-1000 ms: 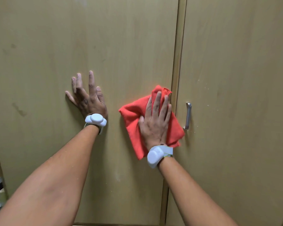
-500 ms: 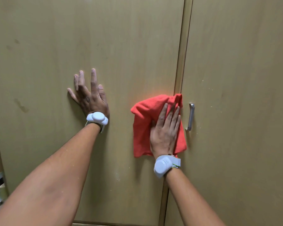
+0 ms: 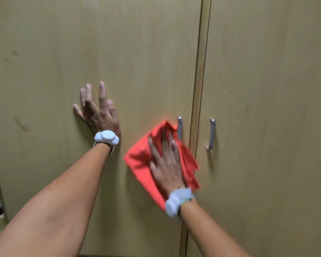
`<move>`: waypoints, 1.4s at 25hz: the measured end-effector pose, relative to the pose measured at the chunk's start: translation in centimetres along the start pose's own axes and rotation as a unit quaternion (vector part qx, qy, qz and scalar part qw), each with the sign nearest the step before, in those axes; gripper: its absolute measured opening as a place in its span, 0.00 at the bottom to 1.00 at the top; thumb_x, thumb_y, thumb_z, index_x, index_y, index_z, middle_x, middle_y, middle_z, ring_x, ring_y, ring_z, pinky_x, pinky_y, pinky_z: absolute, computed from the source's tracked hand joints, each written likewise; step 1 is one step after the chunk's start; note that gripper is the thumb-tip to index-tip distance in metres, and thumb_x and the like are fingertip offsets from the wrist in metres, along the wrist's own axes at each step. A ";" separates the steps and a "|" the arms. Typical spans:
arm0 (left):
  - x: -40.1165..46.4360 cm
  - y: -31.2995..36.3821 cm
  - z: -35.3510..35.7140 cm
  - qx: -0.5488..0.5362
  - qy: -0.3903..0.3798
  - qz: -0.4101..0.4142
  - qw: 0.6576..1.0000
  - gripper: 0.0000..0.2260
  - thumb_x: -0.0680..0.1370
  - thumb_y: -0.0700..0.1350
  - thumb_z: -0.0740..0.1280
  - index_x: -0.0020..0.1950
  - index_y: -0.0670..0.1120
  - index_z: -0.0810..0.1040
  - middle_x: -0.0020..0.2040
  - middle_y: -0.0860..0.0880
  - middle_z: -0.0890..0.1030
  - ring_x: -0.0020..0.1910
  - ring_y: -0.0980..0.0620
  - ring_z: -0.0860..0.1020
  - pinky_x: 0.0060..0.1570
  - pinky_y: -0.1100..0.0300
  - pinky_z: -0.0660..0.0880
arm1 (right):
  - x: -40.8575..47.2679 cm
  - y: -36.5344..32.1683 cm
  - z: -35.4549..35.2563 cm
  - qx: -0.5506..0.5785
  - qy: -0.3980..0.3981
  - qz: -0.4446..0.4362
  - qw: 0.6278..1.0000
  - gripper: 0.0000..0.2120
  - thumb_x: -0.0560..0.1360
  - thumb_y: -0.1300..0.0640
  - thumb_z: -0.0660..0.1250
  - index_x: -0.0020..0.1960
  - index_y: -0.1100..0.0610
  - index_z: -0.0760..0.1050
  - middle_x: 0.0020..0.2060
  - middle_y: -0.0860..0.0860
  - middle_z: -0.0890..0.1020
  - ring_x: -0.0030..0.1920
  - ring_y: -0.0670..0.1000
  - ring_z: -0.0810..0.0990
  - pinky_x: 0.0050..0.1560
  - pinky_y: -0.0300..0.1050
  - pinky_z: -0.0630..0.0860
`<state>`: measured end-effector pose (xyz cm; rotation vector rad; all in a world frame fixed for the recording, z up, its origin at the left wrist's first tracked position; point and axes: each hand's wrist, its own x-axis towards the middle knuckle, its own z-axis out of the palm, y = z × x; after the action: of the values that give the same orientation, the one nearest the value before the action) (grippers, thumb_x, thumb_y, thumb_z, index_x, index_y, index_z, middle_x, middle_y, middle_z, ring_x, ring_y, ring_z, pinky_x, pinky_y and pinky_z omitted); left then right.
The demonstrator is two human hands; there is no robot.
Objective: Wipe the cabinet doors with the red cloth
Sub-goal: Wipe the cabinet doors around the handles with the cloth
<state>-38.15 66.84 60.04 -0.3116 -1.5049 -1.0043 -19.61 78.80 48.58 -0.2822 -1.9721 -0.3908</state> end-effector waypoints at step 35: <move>-0.1 0.5 -0.6 0.014 -0.021 -0.004 1.000 0.25 0.86 0.49 0.53 0.84 0.61 0.56 0.83 0.48 0.60 0.84 0.45 0.56 0.79 0.53 0.32 | -5.6 5.8 -6.4 0.117 -0.088 0.020 0.989 0.30 0.74 0.67 0.68 0.76 0.57 0.71 0.73 0.61 0.74 0.73 0.62 0.75 0.71 0.54 0.75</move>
<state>-37.41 66.71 60.07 -0.3087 -1.5590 -0.9883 -9.89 81.45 46.85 -0.2107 -2.1596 -0.1098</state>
